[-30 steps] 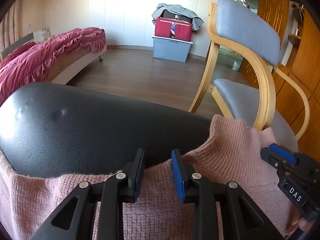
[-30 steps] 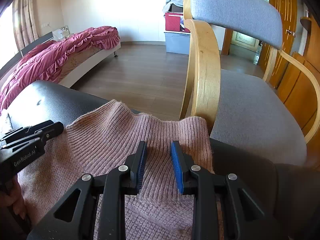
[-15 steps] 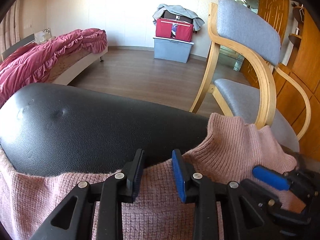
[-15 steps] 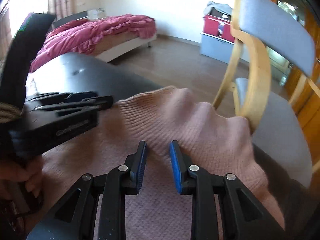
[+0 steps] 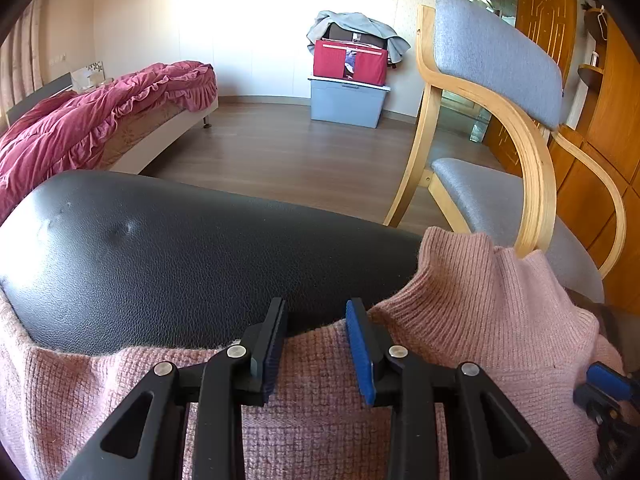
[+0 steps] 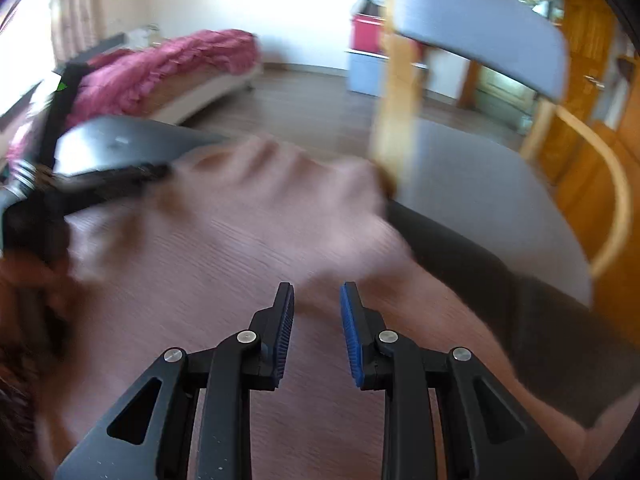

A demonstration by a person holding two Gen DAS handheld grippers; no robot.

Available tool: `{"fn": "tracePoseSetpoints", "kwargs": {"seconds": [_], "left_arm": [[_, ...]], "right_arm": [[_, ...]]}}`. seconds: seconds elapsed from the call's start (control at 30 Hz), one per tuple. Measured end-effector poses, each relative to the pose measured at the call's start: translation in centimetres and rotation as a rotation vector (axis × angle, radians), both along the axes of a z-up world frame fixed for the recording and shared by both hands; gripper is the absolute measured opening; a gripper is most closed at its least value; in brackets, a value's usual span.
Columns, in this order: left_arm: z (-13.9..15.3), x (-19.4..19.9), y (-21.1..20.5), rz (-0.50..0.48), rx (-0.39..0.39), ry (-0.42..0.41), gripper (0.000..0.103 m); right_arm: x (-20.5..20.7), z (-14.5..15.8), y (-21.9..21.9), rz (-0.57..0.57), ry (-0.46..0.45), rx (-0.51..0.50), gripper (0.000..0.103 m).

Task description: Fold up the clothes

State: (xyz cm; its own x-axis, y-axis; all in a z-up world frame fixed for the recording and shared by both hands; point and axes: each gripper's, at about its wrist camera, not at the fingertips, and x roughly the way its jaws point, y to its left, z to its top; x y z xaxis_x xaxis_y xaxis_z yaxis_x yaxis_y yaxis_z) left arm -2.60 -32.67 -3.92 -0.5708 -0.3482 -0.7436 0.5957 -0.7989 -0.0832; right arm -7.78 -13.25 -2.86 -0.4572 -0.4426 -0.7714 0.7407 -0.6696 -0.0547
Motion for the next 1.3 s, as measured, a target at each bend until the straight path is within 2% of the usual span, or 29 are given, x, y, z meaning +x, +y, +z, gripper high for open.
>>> {"fn": "tracePoseSetpoints", "kwargs": {"seconds": [0.17,0.27,0.43,0.53,0.63,0.77,0.8,0.83,0.87,0.9,0.93,1.0,1.13,1.2,1.3], "left_arm": [[0.0,0.0,-0.1,0.000,-0.004,-0.003,0.032],[0.2,0.1,-0.1,0.004,-0.004,-0.005,0.032],[1.0,2.0,-1.1,0.040,0.062,0.025,0.031],[2.5,5.3,-1.9,0.084,-0.017,0.010,0.031],[3.1,9.0,-4.1,0.161,-0.056,0.006,0.031],[0.0,12.3,-8.7,0.263,0.063,-0.003,0.032],[0.0,12.8,-9.4,0.297,0.067,-0.001,0.032],[0.2,13.3,-9.9,0.334,0.063,0.000,0.027],[0.2,13.5,-10.2,0.390,0.011,-0.046,0.019],[0.2,13.6,-10.5,0.451,-0.054,-0.105,0.019],[0.1,13.8,-10.8,0.489,-0.066,-0.129,0.019],[-0.1,14.6,-11.6,0.534,-0.037,-0.112,0.026],[0.2,13.7,-11.6,0.542,-0.059,-0.149,0.027],[1.5,13.3,-10.7,0.526,-0.058,-0.150,0.027],[4.1,13.0,-6.9,0.447,-0.106,-0.059,0.027]], "right_arm": [[-3.1,-0.2,2.1,-0.184,0.074,0.008,0.025],[-4.0,-0.4,2.6,-0.184,0.014,-0.053,0.025],[-3.8,-0.6,2.2,-0.175,0.046,-0.028,0.026],[-4.4,-0.7,2.5,-0.172,0.028,-0.047,0.026],[-4.1,-0.6,3.8,-0.170,0.031,-0.045,0.027],[-4.2,-0.6,4.3,-0.169,0.031,-0.044,0.027],[-4.2,-0.6,4.4,-0.169,0.029,-0.047,0.027],[-4.2,-0.6,4.5,-0.169,0.027,-0.049,0.027],[-4.3,-0.5,4.5,-0.168,0.025,-0.051,0.027],[-4.3,-0.5,4.5,-0.167,0.023,-0.052,0.028],[-4.3,-0.5,4.5,-0.167,0.022,-0.053,0.027],[-4.3,-0.5,4.5,-0.167,0.021,-0.054,0.028],[-4.3,-0.6,4.5,-0.166,0.020,-0.054,0.028],[-4.4,-0.5,4.5,-0.165,0.019,-0.055,0.028],[-4.5,-0.5,4.5,-0.164,0.018,-0.055,0.028]]}}
